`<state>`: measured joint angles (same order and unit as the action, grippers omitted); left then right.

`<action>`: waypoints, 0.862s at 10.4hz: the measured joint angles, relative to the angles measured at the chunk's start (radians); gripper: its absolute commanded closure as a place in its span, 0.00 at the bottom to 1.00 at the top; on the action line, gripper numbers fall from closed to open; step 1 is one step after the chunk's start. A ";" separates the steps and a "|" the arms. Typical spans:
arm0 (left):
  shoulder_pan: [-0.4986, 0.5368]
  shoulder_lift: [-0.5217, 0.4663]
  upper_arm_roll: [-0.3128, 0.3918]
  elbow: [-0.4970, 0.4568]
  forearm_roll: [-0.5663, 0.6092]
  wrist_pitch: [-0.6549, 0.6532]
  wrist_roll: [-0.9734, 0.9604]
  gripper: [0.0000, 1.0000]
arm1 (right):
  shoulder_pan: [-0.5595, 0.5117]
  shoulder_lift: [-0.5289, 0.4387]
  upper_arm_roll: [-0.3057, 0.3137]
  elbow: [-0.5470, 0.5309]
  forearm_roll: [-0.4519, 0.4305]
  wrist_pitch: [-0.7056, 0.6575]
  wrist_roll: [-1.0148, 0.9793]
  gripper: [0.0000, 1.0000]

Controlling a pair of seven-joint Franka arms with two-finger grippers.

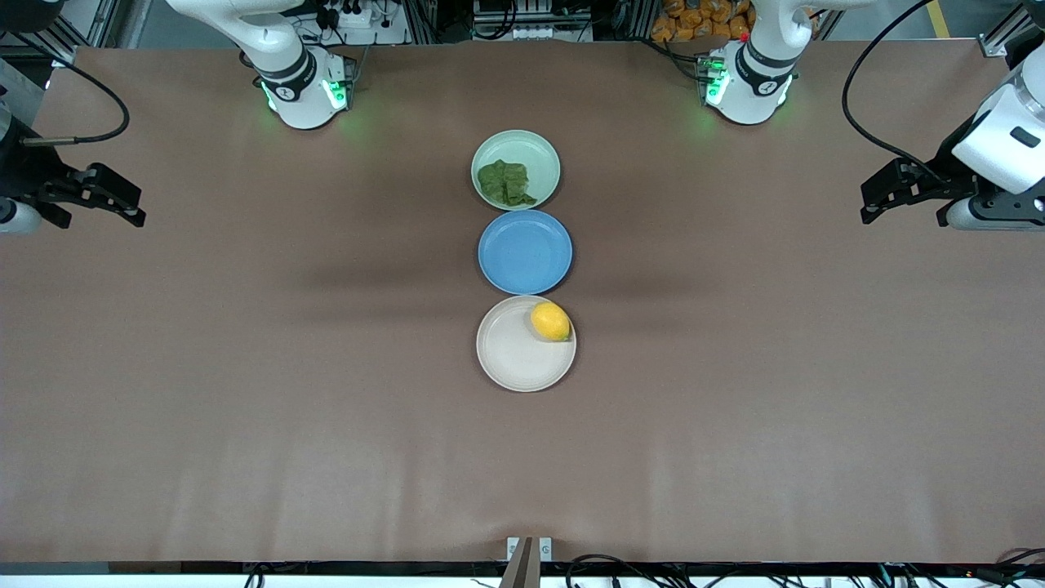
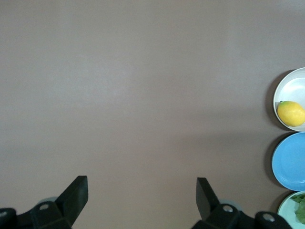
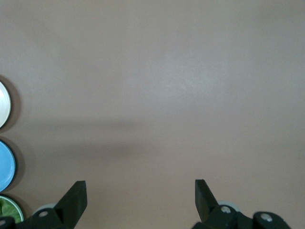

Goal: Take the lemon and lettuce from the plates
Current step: 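Move the left gripper to the lemon while the right gripper reaches the lettuce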

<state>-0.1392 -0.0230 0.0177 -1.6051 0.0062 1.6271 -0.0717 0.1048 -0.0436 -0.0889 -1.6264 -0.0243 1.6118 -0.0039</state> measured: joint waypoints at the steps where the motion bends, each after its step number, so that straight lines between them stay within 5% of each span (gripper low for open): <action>1: 0.000 0.000 0.000 0.000 0.000 0.000 0.000 0.00 | 0.003 -0.002 0.001 0.000 0.000 -0.006 0.000 0.00; 9: -0.023 0.053 -0.004 -0.001 -0.007 -0.001 0.000 0.00 | 0.009 -0.015 0.003 0.003 0.030 -0.019 -0.005 0.00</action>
<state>-0.1620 0.0302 0.0138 -1.6057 -0.0010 1.6261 -0.0713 0.1142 -0.0582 -0.0857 -1.6238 0.0055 1.5928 -0.0088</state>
